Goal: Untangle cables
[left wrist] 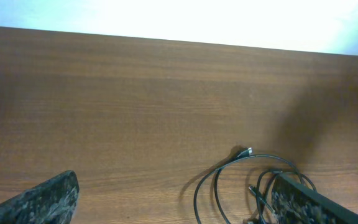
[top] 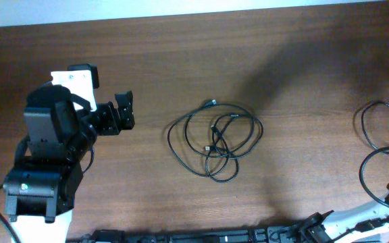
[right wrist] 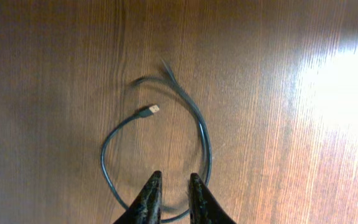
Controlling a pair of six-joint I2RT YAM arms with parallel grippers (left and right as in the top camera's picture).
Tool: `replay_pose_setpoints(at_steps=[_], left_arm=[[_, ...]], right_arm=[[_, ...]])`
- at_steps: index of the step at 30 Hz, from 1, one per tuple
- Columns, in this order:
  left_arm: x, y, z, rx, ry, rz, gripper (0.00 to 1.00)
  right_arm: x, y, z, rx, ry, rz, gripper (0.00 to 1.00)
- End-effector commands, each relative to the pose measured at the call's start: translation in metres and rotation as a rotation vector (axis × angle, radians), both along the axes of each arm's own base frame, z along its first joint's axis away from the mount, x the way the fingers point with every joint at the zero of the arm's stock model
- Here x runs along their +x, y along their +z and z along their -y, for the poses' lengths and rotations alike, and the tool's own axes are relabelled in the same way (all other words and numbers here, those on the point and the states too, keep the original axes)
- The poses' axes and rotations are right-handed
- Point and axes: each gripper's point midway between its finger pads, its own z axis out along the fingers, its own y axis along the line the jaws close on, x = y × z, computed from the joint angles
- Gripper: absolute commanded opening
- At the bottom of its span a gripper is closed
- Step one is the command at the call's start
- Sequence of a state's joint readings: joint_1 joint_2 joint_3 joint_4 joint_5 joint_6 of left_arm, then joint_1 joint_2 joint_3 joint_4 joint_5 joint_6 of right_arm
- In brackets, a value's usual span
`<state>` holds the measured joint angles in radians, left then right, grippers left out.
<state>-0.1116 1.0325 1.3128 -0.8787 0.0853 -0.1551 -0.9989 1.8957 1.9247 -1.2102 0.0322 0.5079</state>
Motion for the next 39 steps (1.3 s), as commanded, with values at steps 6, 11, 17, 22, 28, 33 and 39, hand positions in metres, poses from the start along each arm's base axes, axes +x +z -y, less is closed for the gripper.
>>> replay_pose_setpoints(at_steps=[6, 11, 17, 22, 28, 33, 39], left_arm=[[0.001, 0.002, -0.002, -0.008, 0.015, 0.003, 0.99], [0.001, 0.002, -0.002, -0.008, 0.015, 0.003, 0.99], [0.001, 0.002, -0.002, -0.008, 0.015, 0.003, 0.99], [0.001, 0.002, -0.002, -0.008, 0.015, 0.003, 0.99], [0.001, 0.002, -0.002, -0.008, 0.015, 0.003, 0.99], [0.001, 0.002, -0.002, -0.008, 0.015, 0.003, 0.99], [0.001, 0.002, -0.002, -0.008, 0.015, 0.003, 0.99]], right_arm=[[0.039, -0.04, -0.05, 0.117, 0.176, -0.037, 0.52], [0.128, -0.045, -0.134, 0.122, 0.732, 0.072, 0.88], [0.187, -0.046, -0.268, 0.035, 1.334, 0.009, 0.95], [0.202, -0.068, -0.389, 0.007, 1.786, -0.048, 0.99], [0.19, -0.134, -0.47, 0.132, 2.003, -0.172, 0.99], [0.173, -0.163, -0.51, 0.197, 2.097, -0.247, 0.99], [0.162, -0.168, -0.534, 0.194, 2.184, -0.265, 1.0]])
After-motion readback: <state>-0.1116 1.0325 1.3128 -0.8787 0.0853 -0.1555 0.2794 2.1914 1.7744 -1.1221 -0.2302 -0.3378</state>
